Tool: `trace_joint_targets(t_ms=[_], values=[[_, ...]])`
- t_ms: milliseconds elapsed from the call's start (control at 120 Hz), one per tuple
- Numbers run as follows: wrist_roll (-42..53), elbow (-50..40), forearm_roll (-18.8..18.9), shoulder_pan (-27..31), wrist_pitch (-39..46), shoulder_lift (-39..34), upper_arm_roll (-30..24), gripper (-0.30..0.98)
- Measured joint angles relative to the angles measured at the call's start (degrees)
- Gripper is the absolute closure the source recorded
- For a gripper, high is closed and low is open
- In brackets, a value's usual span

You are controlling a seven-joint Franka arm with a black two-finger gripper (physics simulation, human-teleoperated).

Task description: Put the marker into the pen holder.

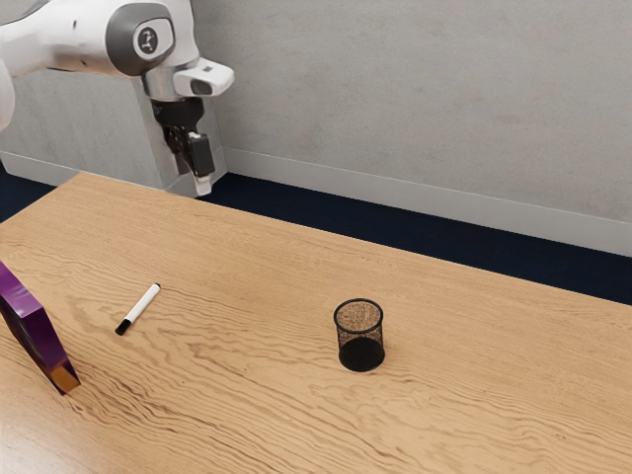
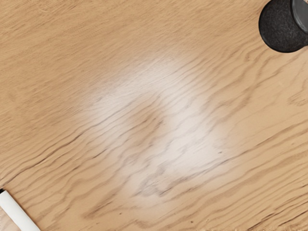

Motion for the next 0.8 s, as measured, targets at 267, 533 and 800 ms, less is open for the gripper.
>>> trace_joint_targets(t_ms=[267, 533, 800], values=[[2.6, -11.5, 0.4, 0.4, 2.6, -5.6, 0.1, 0.00], [-3.1, -32.5, 0.9, 4.9, 18.5, -11.7, 0.5, 0.00], [-10.1, -43.2, 1.7, 11.0, 36.6, -11.5, 3.1, 0.00]])
